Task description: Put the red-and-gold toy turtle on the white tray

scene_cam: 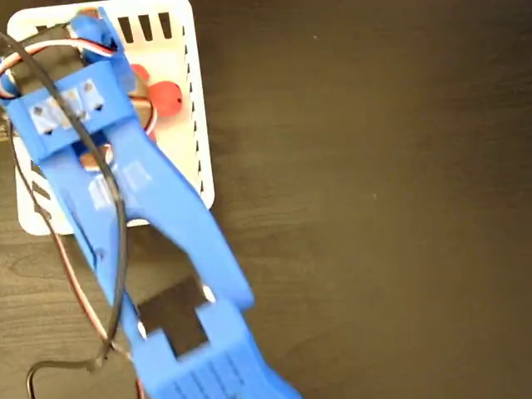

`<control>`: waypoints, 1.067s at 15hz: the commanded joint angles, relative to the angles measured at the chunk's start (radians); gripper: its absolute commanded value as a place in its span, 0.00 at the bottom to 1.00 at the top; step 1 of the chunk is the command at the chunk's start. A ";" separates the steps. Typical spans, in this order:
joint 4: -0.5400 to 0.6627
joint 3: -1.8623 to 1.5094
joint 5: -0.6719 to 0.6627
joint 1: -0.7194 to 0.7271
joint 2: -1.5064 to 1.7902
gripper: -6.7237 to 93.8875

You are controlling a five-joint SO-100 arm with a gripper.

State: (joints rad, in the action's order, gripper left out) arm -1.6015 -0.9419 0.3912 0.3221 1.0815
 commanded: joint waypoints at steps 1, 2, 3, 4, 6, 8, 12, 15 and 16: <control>-0.015 0.018 -0.012 -0.012 0.202 0.53; -0.015 0.021 -0.012 -0.026 0.235 0.32; -0.015 0.021 -0.012 -0.037 0.268 0.09; -0.026 0.021 -0.018 -0.043 0.307 0.07; -0.023 -0.003 -0.051 -0.060 0.405 0.07; 0.055 -0.126 -0.098 -0.097 0.592 0.07; 0.425 -0.767 -0.273 -0.206 1.203 0.07; 0.581 -1.256 -0.342 -0.250 1.601 0.07; 0.572 -1.384 -0.342 -0.259 1.709 0.07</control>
State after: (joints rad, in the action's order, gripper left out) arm -1.0492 -2.1552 0.0430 0.0675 2.5940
